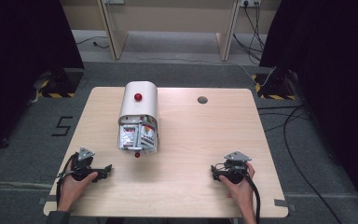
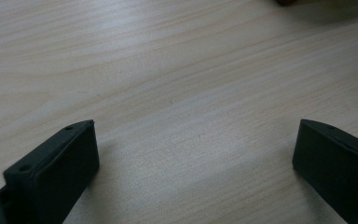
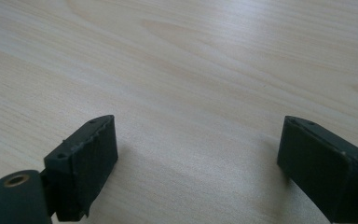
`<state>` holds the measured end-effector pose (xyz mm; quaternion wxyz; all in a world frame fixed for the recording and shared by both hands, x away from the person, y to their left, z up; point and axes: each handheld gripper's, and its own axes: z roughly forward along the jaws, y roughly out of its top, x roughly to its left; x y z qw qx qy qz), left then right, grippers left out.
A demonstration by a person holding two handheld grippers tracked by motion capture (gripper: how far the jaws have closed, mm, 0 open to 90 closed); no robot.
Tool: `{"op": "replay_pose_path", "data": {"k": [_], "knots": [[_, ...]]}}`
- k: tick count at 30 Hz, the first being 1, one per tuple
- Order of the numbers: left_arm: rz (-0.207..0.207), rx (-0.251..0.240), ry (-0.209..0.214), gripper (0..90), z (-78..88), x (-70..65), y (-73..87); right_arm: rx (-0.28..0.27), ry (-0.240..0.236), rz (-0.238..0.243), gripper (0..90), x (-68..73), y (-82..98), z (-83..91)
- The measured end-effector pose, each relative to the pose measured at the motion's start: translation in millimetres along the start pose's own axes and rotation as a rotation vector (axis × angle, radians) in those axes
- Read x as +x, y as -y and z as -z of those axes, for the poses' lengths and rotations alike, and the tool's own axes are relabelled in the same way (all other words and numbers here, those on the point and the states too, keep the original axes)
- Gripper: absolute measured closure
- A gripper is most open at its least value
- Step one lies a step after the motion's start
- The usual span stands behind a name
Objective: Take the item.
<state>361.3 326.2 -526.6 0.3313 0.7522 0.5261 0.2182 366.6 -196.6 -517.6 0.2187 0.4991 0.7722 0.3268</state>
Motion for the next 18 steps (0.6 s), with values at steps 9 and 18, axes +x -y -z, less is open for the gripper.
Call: {"op": "replay_pose_path", "data": {"k": [9,18], "knots": [[0.0,-0.001,0.001,0.0,-0.1,0.1,0.0,-0.05,-0.017,0.005,21.9,4.8,-1.4,5.4],[0.0,-0.001,0.0,0.0,0.0,0.0,0.0,-0.12,-0.061,0.035,22.4,23.9,-16.5,21.5]]}}
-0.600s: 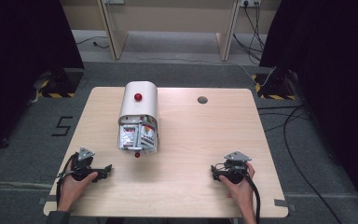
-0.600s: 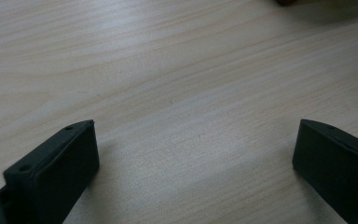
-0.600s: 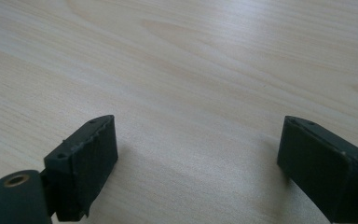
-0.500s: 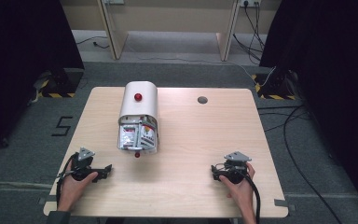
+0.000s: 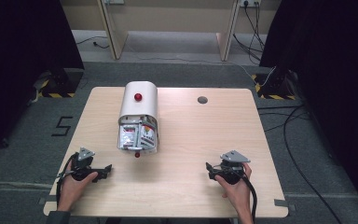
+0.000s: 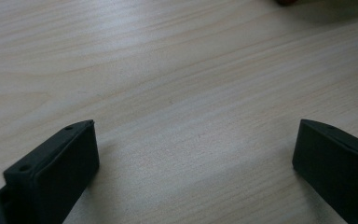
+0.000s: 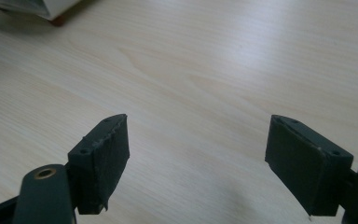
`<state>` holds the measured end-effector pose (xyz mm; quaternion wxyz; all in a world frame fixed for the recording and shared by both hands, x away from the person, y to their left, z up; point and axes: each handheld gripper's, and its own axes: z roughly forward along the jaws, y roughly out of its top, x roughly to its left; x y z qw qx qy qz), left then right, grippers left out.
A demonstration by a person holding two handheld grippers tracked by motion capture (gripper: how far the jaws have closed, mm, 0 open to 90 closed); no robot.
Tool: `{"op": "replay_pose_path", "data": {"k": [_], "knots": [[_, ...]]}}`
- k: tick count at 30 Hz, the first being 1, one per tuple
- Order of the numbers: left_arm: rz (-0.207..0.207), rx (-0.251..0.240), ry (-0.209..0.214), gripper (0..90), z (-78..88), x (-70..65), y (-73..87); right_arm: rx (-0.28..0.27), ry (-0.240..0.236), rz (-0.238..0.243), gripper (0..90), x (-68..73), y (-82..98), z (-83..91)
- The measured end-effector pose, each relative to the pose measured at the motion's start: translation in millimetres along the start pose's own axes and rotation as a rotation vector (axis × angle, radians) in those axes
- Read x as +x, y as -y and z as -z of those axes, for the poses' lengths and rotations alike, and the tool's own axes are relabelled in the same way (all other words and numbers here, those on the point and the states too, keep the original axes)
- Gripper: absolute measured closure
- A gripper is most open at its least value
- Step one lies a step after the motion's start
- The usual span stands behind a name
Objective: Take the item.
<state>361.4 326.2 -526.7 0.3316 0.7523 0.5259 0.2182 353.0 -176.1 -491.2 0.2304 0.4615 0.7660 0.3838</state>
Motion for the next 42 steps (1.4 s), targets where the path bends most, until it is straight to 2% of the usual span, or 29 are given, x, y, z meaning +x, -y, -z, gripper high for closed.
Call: {"op": "replay_pose_path", "data": {"k": [4,11,12,15,19,23,29,34,42], "knots": [[0.0,0.0,0.0,0.0,0.0,0.0,0.0,-0.042,-0.032,0.022,22.9,15.5,-12.2,8.0],[0.0,0.001,0.0,0.0,0.0,0.0,0.0,-0.071,-0.056,0.072,23.5,33.4,-29.8,14.2],[0.0,0.0,0.0,0.0,-0.1,0.0,0.0,-0.082,-0.065,0.08,23.6,39.7,-36.9,16.8],[0.0,0.0,0.0,0.0,-0.1,0.0,0.0,-0.094,-0.071,0.092,23.8,44.1,-42.6,18.9],[0.0,0.0,0.0,0.0,0.0,0.0,0.0,-0.111,-0.104,0.131,25.9,57.9,-55.3,24.2],[0.001,-0.001,0.0,0.0,-0.1,0.0,0.0,-0.121,-0.123,0.147,26.2,66.8,-62.6,24.5],[0.003,-0.002,0.0,0.0,-0.2,-0.2,0.0,-0.161,-0.165,0.196,27.3,89.3,-78.3,24.7],[0.003,-0.003,0.0,0.0,-0.2,-0.2,0.0,-0.179,-0.188,0.219,28.4,99.4,-85.5,25.4],[0.003,-0.003,0.0,0.0,-0.2,-0.2,0.0,-0.193,-0.204,0.232,31.0,105.8,-96.1,26.4]]}}
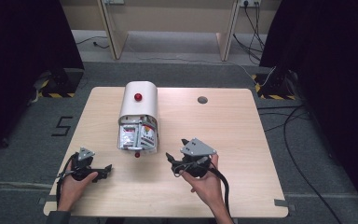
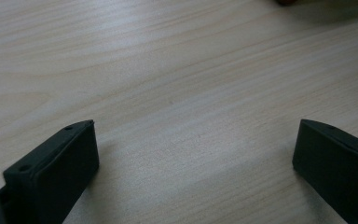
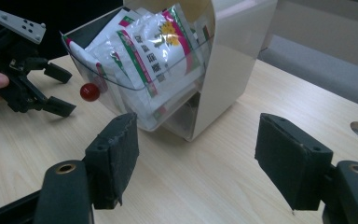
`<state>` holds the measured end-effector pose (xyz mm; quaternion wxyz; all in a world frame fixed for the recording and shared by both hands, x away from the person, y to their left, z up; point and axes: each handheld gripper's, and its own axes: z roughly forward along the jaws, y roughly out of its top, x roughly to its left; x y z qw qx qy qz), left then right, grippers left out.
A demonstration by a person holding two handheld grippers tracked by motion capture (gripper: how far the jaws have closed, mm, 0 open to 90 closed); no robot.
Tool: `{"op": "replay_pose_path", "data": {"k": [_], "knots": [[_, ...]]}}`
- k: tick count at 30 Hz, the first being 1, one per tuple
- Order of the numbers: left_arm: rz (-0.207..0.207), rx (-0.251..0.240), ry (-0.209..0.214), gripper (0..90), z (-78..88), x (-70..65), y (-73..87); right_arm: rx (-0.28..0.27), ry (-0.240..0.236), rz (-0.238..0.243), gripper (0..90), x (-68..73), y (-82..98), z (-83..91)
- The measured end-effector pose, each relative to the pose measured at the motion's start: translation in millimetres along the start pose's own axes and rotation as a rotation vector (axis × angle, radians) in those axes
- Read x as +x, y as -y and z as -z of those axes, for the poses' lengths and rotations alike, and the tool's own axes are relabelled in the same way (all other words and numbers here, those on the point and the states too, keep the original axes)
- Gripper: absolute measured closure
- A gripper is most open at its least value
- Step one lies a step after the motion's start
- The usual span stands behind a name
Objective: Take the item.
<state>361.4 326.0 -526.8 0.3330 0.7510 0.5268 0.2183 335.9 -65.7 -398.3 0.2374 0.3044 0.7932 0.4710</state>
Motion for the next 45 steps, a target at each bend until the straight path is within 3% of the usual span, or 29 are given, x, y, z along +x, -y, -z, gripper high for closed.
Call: {"op": "replay_pose_path", "data": {"k": [8,18,25,31,45], "knots": [[0.0,0.001,0.0,0.0,0.1,0.0,0.0,-0.008,-0.009,0.028,32.5,2.7,-11.4,-3.7],[0.0,0.001,0.0,0.0,0.1,0.0,0.0,-0.026,-0.022,0.027,35.3,1.5,-20.0,-7.6],[0.0,0.001,0.0,0.0,0.1,0.0,0.0,-0.038,-0.038,0.053,37.1,9.5,-29.8,-10.7],[0.0,0.001,0.0,0.0,0.1,0.0,-0.1,-0.029,-0.051,0.085,38.2,19.1,-35.4,-20.9],[0.0,0.001,0.0,0.0,0.1,0.0,-0.1,-0.025,-0.081,0.101,42.5,26.7,-42.5,-40.0]]}}
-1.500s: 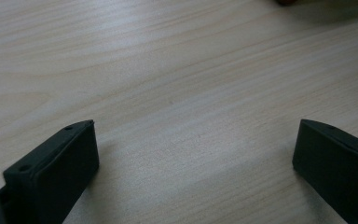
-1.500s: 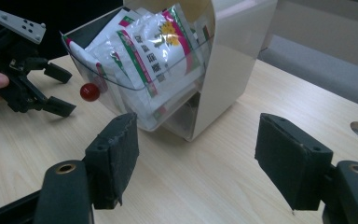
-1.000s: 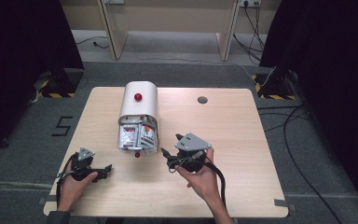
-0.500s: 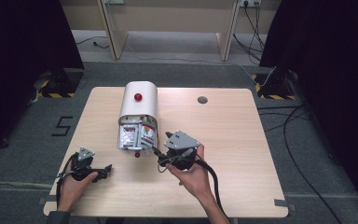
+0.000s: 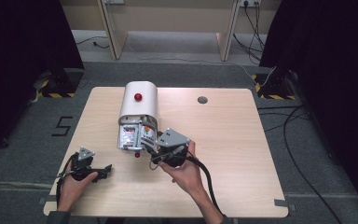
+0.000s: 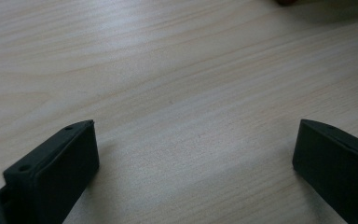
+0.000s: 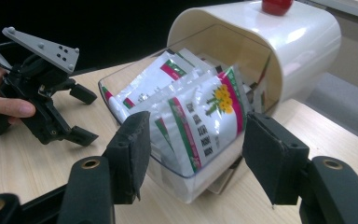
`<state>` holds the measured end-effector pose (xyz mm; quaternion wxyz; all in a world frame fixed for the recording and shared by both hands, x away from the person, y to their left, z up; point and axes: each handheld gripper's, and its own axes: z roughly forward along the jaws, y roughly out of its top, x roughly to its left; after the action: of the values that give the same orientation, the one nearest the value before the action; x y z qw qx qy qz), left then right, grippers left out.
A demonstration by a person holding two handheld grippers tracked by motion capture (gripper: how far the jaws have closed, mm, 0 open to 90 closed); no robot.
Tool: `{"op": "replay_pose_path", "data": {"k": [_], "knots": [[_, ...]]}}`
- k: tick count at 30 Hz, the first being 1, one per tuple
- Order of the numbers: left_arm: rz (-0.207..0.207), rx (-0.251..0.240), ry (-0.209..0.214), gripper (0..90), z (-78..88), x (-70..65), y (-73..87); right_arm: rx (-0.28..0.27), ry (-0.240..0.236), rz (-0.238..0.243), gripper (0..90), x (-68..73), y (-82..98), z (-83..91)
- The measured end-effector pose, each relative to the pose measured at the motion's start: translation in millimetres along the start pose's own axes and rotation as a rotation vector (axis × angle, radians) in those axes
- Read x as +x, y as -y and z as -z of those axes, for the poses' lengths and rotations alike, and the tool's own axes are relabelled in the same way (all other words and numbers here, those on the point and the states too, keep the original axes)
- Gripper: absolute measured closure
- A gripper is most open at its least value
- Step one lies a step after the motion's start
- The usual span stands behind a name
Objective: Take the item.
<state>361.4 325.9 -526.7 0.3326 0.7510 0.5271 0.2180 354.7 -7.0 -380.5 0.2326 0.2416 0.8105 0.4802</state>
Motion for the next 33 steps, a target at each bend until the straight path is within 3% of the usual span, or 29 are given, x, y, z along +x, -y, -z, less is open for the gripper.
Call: {"op": "replay_pose_path", "data": {"k": [6,7,18,26,33], "knots": [[0.0,0.0,0.0,0.0,0.0,0.0,0.0,0.008,-0.003,0.023,44.5,6.2,-7.9,-14.8],[0.0,0.0,0.0,0.0,0.0,0.0,0.0,0.018,0.007,0.048,45.5,8.8,-10.9,-19.3],[0.0,0.0,0.0,0.0,0.0,0.0,0.0,0.054,0.057,0.087,51.9,10.4,-15.2,-37.2],[-0.001,-0.001,0.0,0.0,-0.1,0.1,0.1,0.077,0.086,0.095,63.8,-0.8,-6.6,-38.5],[-0.001,-0.001,0.0,0.0,-0.1,0.1,0.1,0.035,0.061,0.088,80.5,-7.4,-3.1,-36.4]]}}
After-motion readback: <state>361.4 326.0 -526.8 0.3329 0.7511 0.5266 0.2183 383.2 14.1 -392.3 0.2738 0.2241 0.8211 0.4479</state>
